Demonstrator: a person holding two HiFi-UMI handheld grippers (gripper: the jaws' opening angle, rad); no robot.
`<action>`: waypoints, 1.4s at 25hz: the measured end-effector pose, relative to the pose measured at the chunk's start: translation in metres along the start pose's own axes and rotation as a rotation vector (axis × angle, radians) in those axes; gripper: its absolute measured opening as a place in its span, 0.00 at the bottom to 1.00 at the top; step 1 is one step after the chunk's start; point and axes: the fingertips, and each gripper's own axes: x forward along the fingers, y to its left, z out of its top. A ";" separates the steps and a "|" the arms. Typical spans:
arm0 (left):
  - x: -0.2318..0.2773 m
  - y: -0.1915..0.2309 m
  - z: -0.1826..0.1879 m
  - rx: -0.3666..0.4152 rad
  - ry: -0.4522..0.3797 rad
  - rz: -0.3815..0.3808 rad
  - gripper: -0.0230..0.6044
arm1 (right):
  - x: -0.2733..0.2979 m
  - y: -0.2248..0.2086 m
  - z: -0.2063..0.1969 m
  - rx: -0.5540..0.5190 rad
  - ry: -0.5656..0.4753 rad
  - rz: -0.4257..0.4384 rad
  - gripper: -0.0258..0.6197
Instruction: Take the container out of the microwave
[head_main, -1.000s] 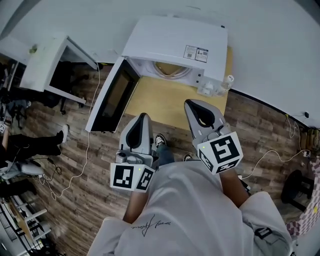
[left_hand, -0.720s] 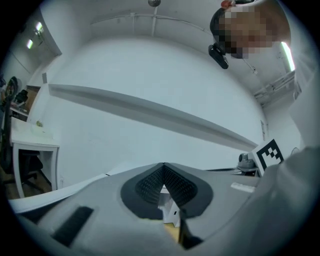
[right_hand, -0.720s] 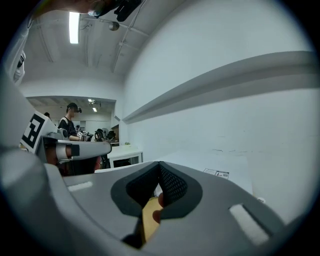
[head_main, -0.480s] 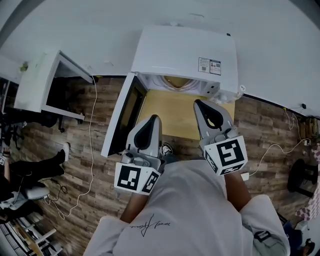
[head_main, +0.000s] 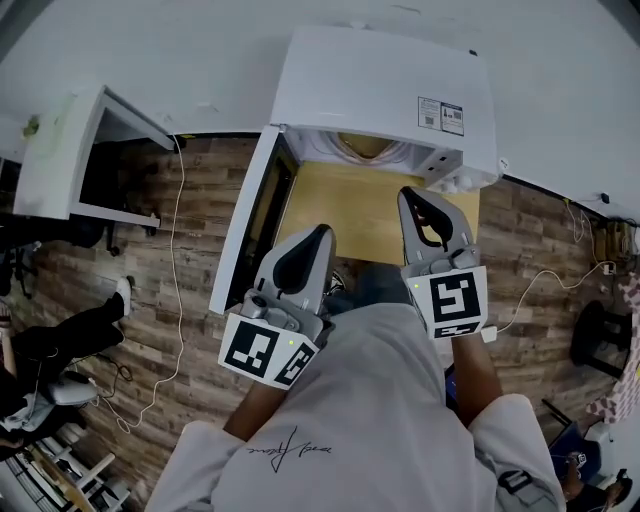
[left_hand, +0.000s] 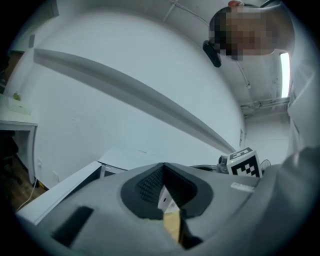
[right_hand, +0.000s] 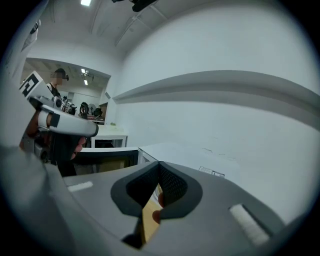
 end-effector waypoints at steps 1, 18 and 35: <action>-0.002 0.002 -0.002 0.002 0.006 0.002 0.02 | 0.003 0.002 -0.003 -0.009 0.008 -0.004 0.06; -0.017 0.035 -0.008 0.014 0.075 0.053 0.02 | 0.063 0.022 -0.028 -0.180 0.080 0.051 0.06; -0.022 0.057 -0.012 -0.062 0.064 0.130 0.02 | 0.128 0.022 -0.088 -0.342 0.274 0.159 0.10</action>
